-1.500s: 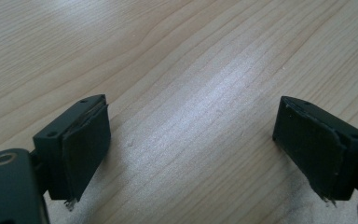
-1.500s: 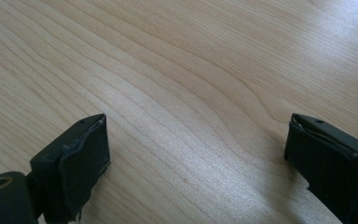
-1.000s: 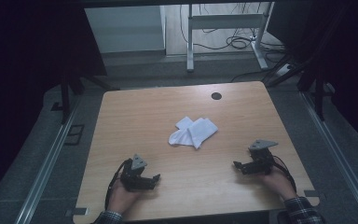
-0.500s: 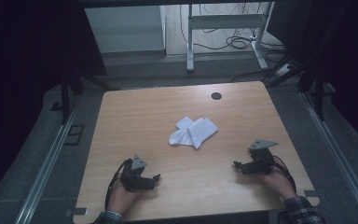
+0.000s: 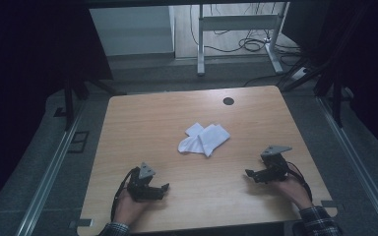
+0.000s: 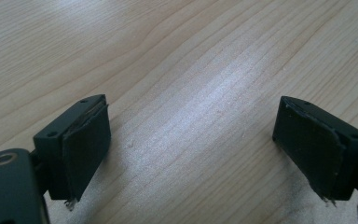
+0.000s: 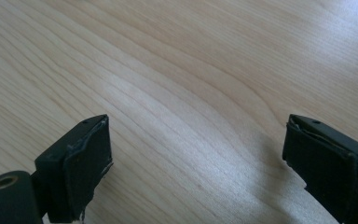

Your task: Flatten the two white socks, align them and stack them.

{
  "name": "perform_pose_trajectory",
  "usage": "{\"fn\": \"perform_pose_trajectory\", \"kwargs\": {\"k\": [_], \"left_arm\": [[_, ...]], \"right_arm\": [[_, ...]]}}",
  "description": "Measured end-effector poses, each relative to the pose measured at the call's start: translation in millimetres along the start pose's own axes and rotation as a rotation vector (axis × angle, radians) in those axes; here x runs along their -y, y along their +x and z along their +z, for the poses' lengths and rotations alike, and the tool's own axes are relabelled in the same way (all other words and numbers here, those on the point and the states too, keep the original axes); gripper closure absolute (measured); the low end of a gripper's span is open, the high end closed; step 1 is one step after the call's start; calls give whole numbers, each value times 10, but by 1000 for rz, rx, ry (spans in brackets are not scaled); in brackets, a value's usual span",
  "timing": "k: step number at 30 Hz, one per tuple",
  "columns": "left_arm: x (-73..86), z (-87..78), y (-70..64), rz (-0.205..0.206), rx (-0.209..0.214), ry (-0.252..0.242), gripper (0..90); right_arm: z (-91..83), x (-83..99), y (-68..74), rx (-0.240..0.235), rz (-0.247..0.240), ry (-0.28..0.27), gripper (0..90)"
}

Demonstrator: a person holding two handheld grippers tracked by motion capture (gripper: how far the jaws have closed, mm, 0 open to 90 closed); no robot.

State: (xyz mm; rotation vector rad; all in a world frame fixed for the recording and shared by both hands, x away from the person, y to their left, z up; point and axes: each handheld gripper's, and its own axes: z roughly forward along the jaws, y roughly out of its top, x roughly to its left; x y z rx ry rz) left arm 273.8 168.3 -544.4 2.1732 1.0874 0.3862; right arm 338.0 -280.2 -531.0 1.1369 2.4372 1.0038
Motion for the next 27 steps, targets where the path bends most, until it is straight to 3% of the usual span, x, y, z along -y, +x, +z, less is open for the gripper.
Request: {"fn": "perform_pose_trajectory", "kwargs": {"k": [7, 12, 16, 24, 27], "left_arm": [[-2, 2, 6, 5, 5, 0, 112], [-3, 3, 6, 5, 5, -1, 112], [-3, 3, 6, 5, 5, -1, 112], [-4, 7, -2, -3, -1, -4, 112], [-4, 9, -3, -4, -1, -6, 113]], "right_arm": [[-31, -100, -9, -28, 33, -8, 75], [-19, -178, 0, -18, 35, 12, 78], [-7, -255, 16, -22, 39, 6, 144], [49, -436, 40, -5, 1, 11, 258], [77, -509, 31, -17, 16, 1, 273]]}}
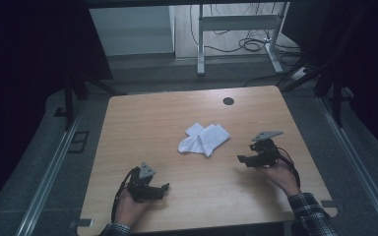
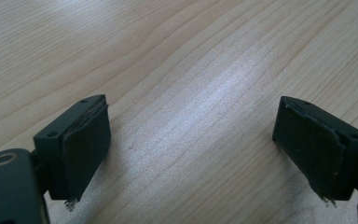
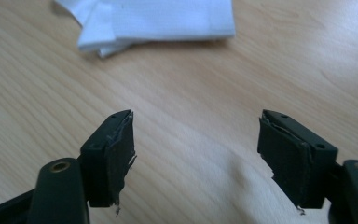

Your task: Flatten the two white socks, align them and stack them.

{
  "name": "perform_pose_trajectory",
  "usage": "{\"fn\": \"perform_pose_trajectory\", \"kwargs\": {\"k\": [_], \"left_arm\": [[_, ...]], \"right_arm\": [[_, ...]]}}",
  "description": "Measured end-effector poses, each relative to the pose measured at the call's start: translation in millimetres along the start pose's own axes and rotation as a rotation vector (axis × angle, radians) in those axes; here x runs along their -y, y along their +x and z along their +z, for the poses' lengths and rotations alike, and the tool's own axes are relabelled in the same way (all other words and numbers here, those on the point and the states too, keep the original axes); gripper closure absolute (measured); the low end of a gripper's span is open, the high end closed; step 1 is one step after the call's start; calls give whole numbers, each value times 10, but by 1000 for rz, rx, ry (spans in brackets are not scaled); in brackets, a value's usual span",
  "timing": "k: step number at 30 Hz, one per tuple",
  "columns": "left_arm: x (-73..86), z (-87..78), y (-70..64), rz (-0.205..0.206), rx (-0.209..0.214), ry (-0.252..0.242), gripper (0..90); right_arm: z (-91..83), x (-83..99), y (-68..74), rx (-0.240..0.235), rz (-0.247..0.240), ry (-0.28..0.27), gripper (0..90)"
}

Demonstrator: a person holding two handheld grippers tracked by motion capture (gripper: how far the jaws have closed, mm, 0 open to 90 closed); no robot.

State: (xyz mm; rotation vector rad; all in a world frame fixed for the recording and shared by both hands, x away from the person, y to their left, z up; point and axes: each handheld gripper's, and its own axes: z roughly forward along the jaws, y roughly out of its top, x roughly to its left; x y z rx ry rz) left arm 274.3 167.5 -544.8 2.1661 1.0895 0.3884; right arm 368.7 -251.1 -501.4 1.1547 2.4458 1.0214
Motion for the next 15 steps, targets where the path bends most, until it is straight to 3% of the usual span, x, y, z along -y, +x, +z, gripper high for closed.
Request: {"fn": "perform_pose_trajectory", "kwargs": {"k": [9, 15], "left_arm": [[0, 0, 0, 0, 0, 0, 112], [0, 0, 0, 0, 0, 0, 112]], "right_arm": [[153, -271, -12, -21, 24, -22, 378], [280, -428, -27, -3, 3, -15, 511]]}}
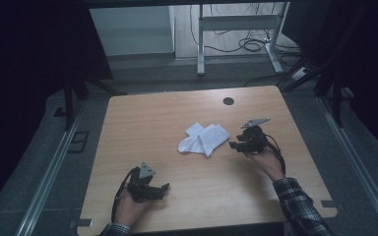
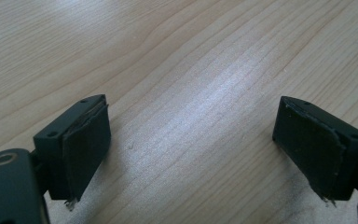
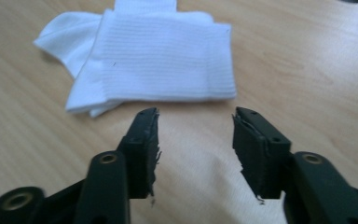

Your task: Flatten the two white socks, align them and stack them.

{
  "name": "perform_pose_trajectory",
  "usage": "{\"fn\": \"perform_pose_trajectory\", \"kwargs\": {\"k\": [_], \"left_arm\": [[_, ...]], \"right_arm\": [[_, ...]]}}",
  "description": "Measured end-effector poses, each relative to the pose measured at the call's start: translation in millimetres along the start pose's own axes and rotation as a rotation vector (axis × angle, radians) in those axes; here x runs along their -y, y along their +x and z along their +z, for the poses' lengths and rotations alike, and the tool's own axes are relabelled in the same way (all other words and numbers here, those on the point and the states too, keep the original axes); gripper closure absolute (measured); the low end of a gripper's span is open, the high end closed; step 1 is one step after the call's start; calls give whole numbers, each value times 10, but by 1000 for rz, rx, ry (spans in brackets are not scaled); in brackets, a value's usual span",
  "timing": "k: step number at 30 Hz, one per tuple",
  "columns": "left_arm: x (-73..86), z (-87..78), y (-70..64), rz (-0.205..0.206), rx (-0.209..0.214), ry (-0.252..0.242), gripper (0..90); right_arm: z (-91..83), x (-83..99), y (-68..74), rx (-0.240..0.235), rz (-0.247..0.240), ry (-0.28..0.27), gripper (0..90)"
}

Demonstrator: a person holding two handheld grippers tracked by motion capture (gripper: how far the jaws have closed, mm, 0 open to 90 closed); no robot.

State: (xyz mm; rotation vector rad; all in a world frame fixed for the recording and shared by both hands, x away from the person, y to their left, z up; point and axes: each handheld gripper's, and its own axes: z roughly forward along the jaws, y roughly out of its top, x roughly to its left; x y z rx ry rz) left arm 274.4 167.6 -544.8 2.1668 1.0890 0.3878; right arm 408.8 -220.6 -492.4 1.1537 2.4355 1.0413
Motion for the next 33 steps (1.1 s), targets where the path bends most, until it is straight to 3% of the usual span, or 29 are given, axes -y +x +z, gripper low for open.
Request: {"fn": "perform_pose_trajectory", "kwargs": {"k": [3, 8, 17, 24, 26, 30, 33], "left_arm": [[0, 0, 0, 0, 0, 0, 112], [0, 0, 0, 0, 0, 0, 112], [0, 0, 0, 0, 0, 0, 112], [0, 0, 0, -1, 0, 0, 112], [0, 0, 0, 0, 0, 0, 112], [0, 1, 0, -1, 0, -1, 112], [0, 0, 0, 0, 0, 0, 113]], "right_arm": [[53, -83, -32, 8, 8, -2, 575], [158, -214, -100, 1, 22, 9, 607], [429, -334, -156, 24, 32, 3, 528], [664, -293, -154, 57, 14, 60, 501], [700, -268, -156, 60, 12, 68, 590], [702, -245, -125, 41, 61, 55, 762], [672, -264, -83, 64, 49, 67, 783]]}}
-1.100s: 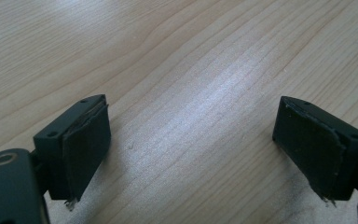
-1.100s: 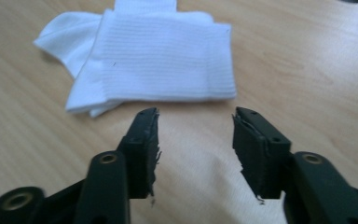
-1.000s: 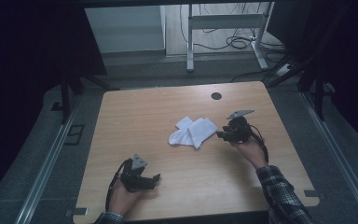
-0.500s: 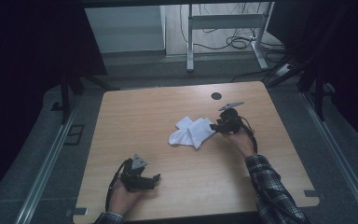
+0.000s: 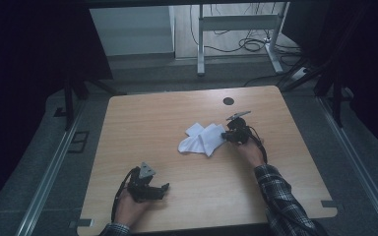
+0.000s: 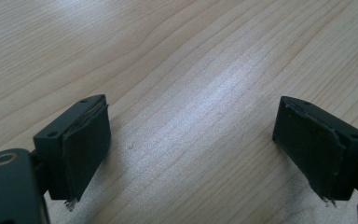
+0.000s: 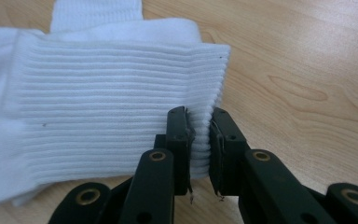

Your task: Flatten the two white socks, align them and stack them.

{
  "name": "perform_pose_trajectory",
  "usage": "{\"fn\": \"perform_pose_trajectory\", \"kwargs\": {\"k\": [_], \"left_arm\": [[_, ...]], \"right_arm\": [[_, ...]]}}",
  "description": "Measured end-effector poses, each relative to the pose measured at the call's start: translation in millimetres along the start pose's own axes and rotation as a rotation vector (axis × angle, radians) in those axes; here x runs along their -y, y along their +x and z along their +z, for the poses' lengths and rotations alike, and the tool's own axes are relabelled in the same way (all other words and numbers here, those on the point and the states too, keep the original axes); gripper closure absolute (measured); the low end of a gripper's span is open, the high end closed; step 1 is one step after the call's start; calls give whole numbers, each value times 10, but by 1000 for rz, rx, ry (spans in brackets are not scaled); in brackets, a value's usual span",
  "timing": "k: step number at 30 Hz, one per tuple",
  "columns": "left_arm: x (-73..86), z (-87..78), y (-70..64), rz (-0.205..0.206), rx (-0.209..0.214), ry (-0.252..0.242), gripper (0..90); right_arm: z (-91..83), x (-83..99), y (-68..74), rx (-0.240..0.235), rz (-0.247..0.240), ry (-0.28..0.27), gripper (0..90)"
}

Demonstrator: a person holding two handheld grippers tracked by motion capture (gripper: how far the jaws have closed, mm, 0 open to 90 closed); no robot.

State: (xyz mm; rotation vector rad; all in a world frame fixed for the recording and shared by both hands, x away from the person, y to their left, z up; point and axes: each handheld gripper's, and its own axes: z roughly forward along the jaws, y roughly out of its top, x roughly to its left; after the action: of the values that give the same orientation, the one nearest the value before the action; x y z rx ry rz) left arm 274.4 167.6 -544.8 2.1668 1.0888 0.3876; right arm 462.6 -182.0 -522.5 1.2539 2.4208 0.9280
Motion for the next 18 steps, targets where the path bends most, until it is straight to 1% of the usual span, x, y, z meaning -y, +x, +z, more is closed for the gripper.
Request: {"fn": "perform_pose_trajectory", "kwargs": {"k": [1, 3, 7, 10, 12, 13, 18], "left_arm": [[0, 0, 0, 0, 0, 0, 112], [0, 0, 0, -1, -1, 0, 112], [0, 0, 0, 0, -1, 0, 112], [-1, 0, 2, 4, -1, 1, 112], [0, -1, 0, 0, 0, 2, 112], [0, -1, 0, 0, -1, 1, 112], [0, -1, 0, 0, -1, 1, 113]], "right_arm": [[-22, -11, 14, -7, 8, -3, 782], [-91, -47, 38, -13, 6, -12, 781], [-272, -152, 76, -22, -21, -36, 781], [-454, -249, 96, -35, -29, -66, 782], [-526, -288, 106, -34, -40, -76, 786], [-573, -311, 120, -32, -37, -78, 788], [-810, -421, 140, -30, -54, -115, 792]]}}
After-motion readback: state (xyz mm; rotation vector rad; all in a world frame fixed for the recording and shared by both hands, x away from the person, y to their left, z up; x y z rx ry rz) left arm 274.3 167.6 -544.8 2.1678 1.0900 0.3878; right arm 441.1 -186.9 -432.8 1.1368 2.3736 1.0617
